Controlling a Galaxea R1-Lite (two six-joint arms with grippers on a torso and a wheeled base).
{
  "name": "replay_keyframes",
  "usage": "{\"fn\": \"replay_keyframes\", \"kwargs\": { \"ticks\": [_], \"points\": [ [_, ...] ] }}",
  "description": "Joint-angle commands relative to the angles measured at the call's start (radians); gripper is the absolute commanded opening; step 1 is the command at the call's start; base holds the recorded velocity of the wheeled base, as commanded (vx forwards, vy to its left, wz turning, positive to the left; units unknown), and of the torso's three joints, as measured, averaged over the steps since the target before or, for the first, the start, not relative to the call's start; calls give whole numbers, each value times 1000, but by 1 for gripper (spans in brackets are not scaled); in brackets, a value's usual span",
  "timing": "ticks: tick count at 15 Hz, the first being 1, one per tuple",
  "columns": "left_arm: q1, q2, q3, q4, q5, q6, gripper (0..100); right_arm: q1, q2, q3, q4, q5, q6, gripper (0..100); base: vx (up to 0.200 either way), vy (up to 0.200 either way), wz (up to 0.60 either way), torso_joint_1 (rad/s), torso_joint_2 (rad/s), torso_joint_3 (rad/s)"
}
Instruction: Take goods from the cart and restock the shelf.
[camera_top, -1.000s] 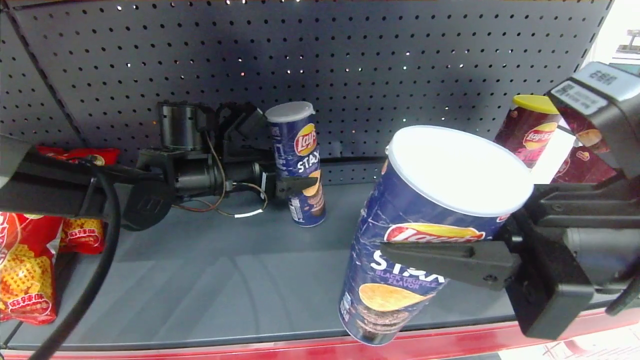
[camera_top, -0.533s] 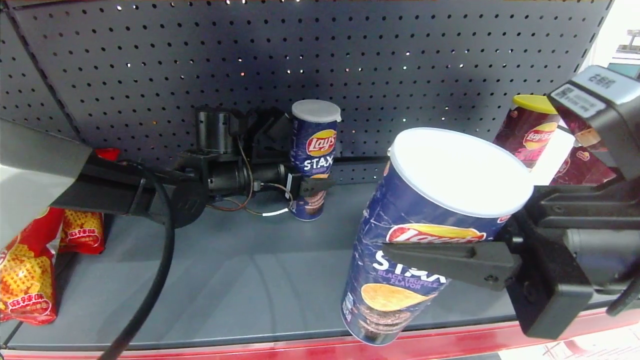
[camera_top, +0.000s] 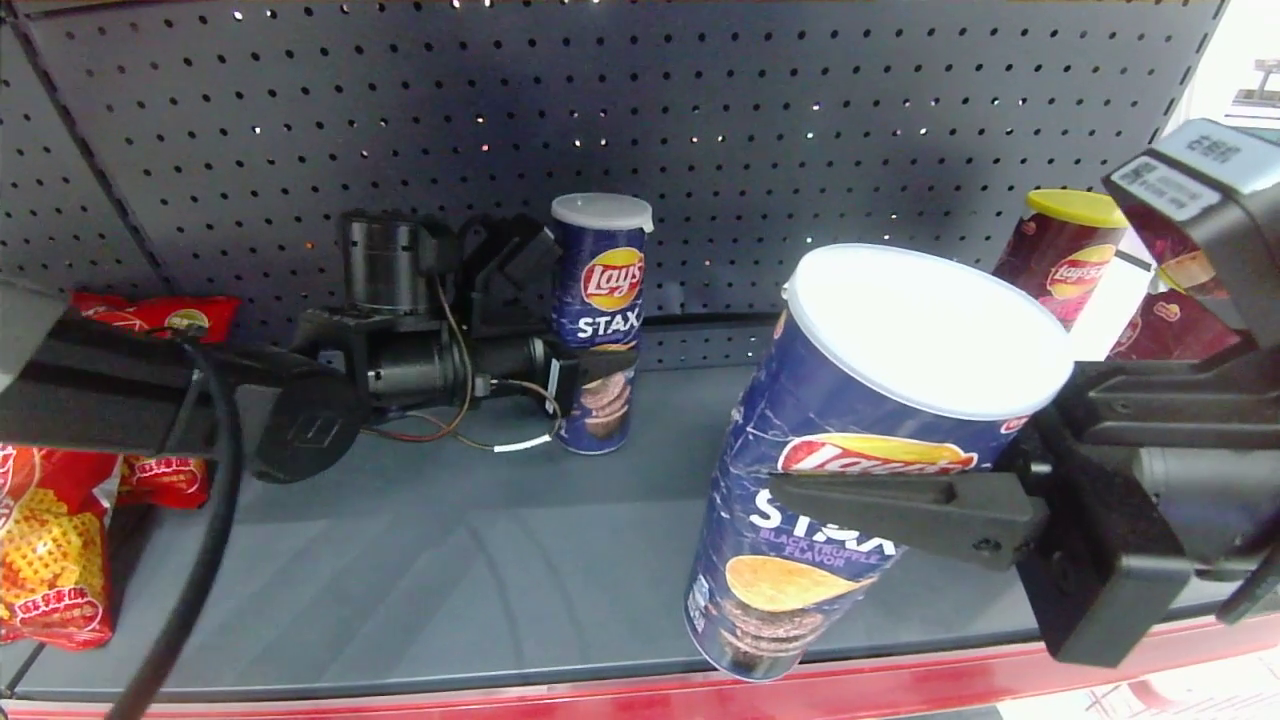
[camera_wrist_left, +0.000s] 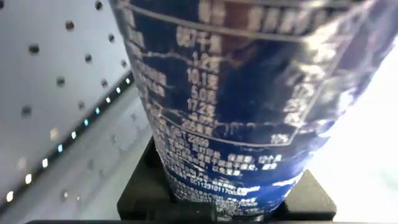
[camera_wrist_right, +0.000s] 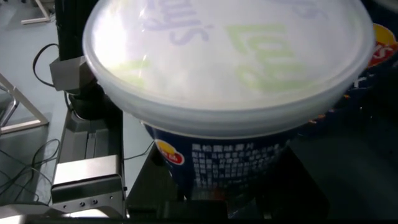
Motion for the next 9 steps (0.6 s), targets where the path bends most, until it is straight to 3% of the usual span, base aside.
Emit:
{"fn": "replay_keyframes", "kwargs": {
  "ticks": [1,5,9],
  "points": [
    [-40,-194,150,4,0,0,0,-13,9,0,0,-1,-1,0,0,0,0,0,0,0],
    [-155,-356,405,7,29,-1,0,-27,37,-20,-2,-1,-1,0,0,0,0,0,0,0],
    [-178,-364,450,8,54,-1,0,-30,45,-33,-2,-2,-1,0,0,0,0,0,0,0]
  ]
}}
